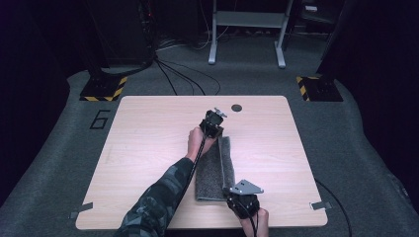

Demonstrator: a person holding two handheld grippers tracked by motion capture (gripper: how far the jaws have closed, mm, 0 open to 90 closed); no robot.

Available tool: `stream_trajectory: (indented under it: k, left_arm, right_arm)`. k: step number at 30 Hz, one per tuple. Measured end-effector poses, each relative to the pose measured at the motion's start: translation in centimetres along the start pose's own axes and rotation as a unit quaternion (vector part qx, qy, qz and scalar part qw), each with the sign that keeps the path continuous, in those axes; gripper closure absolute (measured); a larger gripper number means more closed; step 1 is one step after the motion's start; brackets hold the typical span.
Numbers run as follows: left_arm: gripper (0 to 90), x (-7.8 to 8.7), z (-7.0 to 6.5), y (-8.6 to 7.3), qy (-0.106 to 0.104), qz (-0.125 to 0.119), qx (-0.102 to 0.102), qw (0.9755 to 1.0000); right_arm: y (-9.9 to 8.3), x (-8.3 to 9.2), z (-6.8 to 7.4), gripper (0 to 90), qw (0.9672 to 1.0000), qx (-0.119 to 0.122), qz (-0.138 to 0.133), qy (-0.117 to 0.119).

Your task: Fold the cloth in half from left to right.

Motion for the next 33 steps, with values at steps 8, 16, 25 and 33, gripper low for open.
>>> stream_trajectory:
  k: [8, 16, 25, 33]
  left_arm:
    - [85.8, -0.2, 0.0, 0.0, -0.009, -0.002, 0.007, 0.9999]
    - [86.7, -0.3, -0.4, 0.3, -0.016, -0.010, 0.008, 0.9998]
    - [38.4, -0.4, -0.3, 0.3, -0.029, -0.013, 0.032, 0.9990]
    - [22.2, 1.6, 1.2, -0.7, -0.022, -0.020, 0.040, 0.9987]
  right_arm:
    - [-0.2, 0.4, -0.3, 85.7, 0.9999, -0.007, -0.004, -0.007]
    - [-0.4, 0.5, -0.5, 86.1, 0.9998, -0.013, -0.004, -0.013]
    - [-0.7, 0.8, -1.0, 60.4, 0.9988, -0.033, -0.003, -0.035]
    - [-0.6, 0.8, -2.3, 35.7, 0.9966, -0.062, -0.001, -0.055]
Point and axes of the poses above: each handheld gripper's, and its own axes: x roughly backward along the jaws, y roughly out of its top, z roughly to its left, the point moved 1 cm from there along -x, roughly forward along the jaws, and after that the axes turned 4 degrees about y, right-handed, at the moved point
